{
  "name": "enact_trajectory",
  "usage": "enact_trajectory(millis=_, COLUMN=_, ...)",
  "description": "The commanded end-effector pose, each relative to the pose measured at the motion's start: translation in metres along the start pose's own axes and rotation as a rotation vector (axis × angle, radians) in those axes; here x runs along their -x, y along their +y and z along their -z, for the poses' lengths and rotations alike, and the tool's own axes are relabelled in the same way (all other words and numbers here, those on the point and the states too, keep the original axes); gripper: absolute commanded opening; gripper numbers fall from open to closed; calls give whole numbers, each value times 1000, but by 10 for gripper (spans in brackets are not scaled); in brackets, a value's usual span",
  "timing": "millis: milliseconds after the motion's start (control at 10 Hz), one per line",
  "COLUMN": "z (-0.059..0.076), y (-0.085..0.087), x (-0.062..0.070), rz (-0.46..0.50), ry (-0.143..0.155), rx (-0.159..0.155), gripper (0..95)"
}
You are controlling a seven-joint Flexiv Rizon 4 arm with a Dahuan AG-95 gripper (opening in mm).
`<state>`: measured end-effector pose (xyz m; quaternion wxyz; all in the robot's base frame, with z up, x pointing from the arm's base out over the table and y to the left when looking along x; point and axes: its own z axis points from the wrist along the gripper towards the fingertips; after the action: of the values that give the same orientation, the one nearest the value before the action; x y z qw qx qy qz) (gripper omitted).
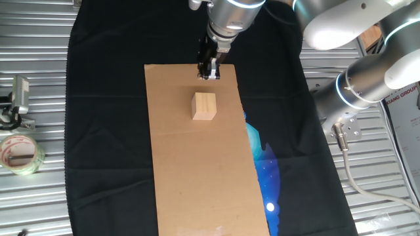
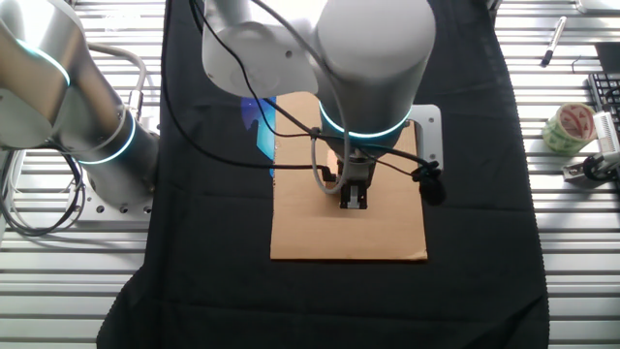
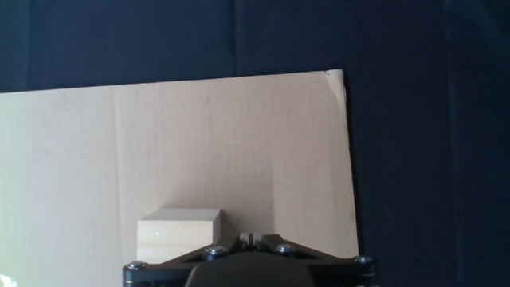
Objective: Use the gripper to push the small block from left to right
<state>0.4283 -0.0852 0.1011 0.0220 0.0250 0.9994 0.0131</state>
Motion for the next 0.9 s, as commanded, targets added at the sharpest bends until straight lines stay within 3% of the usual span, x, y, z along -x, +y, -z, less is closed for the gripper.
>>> enact_trajectory(millis=100, z=-3, y=0, x=1, rz=0, ry=-6, rx=0, gripper=0)
enact_trajectory(millis=900, z=-15, y=1, x=-1, rz=2, ry=-23, rx=0, gripper=0)
